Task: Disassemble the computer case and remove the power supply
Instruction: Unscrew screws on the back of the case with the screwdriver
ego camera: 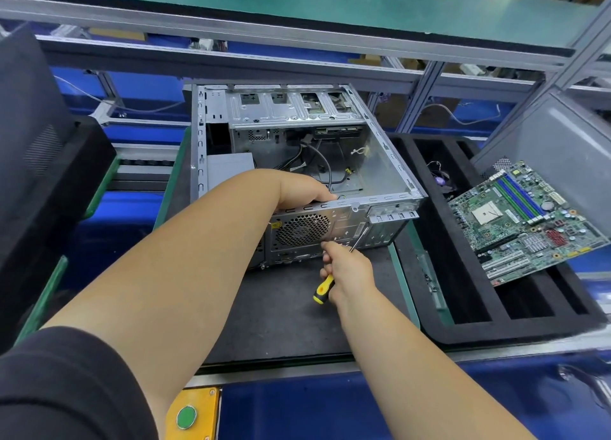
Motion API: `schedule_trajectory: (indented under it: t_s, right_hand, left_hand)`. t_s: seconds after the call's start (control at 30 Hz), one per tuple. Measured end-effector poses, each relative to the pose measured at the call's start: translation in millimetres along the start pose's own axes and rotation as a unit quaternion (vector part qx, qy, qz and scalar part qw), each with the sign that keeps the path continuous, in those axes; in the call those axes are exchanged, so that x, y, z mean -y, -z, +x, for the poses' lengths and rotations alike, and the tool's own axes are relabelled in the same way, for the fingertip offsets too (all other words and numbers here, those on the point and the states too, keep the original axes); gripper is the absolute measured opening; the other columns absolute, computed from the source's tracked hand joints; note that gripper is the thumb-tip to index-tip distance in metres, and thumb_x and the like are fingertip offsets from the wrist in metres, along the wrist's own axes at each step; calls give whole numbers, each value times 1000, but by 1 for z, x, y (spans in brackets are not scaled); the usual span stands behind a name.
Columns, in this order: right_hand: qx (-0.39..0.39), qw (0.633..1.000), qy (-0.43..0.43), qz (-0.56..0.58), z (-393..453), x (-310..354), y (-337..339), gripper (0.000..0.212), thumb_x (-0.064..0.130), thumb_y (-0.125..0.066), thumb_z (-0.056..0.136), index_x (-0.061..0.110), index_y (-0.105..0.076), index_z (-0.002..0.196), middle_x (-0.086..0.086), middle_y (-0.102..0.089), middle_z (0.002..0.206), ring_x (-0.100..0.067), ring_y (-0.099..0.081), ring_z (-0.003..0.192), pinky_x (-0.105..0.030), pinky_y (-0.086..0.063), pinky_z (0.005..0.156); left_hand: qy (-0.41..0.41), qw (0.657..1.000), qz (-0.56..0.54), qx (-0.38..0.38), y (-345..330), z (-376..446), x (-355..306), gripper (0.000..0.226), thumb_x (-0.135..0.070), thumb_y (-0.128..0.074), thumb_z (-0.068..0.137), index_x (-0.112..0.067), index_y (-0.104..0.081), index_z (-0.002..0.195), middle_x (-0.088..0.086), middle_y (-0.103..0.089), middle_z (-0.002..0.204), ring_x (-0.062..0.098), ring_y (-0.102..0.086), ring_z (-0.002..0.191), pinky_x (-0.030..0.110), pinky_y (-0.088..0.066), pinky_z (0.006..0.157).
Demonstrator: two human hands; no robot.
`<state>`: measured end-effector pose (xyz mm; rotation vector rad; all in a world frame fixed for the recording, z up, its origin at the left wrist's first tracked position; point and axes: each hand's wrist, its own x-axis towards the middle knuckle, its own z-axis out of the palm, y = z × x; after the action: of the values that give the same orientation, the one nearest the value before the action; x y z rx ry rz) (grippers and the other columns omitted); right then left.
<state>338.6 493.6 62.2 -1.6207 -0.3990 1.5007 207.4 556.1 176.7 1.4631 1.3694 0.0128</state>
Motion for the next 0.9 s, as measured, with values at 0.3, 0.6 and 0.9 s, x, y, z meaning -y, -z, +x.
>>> schedule_trajectory:
  t_s: [0.3, 0.6, 0.9]
  right_hand:
    - [-16, 999, 37, 1, -6, -12, 7, 17, 5, -64, 86, 11, -52, 76, 4, -50, 42, -9, -34, 30, -24, -31, 41]
    - [-31, 998, 48, -15, 3, -2, 56, 16, 10, -61, 92, 12, -56, 77, 2, -49, 47, -9, -34, 32, -25, -30, 43]
    - [-142, 980, 92, -105, 59, 53, 161, 22, 14, -71, 86, 13, -55, 71, -4, -51, 57, -16, -37, 43, -26, -33, 46]
  left_hand:
    - [1, 1000, 12, -22, -2, -3, -3, 29, -41, -43, 99, -21, -61, 89, -3, -62, 63, 15, -52, 56, 31, -44, 70]
    - [10, 999, 28, -16, -3, -7, -5, 30, -44, -44, 97, -23, -65, 97, 1, -66, 83, 15, -56, 64, 27, -45, 68]
    - [62, 991, 67, -95, -7, -5, -7, 77, -77, -32, 86, -31, -36, 148, -2, -23, 159, 21, -23, 145, 42, -18, 115]
